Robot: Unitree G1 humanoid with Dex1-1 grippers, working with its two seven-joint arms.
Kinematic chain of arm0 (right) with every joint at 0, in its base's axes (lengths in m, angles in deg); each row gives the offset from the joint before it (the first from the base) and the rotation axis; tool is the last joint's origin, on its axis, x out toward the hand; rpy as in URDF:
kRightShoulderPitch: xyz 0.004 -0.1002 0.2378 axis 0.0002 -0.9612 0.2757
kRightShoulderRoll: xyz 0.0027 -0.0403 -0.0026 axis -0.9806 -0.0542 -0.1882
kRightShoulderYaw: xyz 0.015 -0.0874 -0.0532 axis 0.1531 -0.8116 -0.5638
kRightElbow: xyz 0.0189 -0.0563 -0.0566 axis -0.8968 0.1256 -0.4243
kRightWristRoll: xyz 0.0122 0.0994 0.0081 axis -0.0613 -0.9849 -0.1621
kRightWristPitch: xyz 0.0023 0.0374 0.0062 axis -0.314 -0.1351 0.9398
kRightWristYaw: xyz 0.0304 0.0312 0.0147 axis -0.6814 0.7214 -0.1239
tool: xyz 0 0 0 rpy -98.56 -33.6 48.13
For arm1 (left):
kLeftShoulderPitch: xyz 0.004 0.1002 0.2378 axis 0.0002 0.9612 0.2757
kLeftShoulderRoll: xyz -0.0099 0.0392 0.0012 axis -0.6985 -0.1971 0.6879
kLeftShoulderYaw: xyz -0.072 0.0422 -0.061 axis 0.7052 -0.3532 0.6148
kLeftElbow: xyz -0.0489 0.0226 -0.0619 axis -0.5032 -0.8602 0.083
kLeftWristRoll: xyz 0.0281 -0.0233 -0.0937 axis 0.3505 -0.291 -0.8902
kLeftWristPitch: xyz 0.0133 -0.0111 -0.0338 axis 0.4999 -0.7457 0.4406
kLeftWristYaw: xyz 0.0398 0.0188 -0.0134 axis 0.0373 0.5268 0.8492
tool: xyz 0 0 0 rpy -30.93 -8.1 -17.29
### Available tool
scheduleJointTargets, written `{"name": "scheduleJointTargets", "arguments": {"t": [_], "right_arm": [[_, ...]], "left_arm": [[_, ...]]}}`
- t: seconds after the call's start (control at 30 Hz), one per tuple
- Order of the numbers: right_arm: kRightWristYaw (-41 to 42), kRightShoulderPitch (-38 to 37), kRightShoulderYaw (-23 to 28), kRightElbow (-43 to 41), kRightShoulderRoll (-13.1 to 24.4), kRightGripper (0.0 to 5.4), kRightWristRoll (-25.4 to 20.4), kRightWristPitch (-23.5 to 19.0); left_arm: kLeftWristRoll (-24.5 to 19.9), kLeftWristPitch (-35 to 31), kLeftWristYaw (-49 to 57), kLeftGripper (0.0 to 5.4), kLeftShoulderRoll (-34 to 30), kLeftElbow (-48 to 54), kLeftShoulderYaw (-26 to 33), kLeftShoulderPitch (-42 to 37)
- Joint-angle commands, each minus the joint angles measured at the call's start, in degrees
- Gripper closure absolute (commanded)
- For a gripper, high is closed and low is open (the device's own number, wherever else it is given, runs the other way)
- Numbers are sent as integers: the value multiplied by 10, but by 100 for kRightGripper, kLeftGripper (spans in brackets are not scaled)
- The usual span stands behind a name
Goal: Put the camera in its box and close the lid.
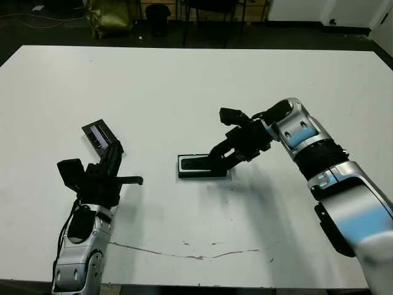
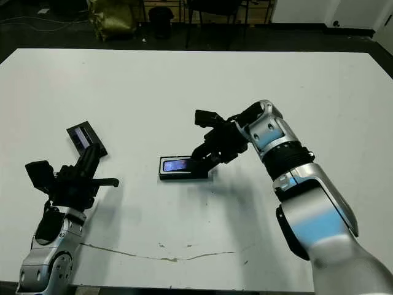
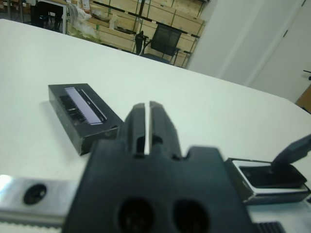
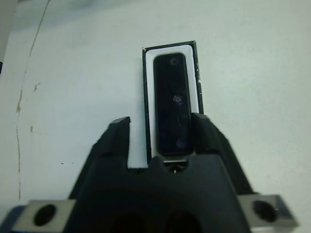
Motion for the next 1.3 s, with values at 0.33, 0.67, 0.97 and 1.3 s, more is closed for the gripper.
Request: {"name": "scheduleJointTargets", "arguments": {"t": [0.33,0.67,0.97,1.3], "right_arm": [[-8,-1,1,-7,3,13,1,31],[-8,16,22,12,8,2,-8,41],[-64,-27,102,-103,35,2,-69,-9],[-336,-220,184,-444,26,82,-106,-104]], "left_arm": [[3,-20,9,540,0,3,0,8],[4,-3,2,540,1,-10,1,6],[9,-12,6,540,-2,0,-2,6],[9,-16,11,540,0,1,-5,3]]}}
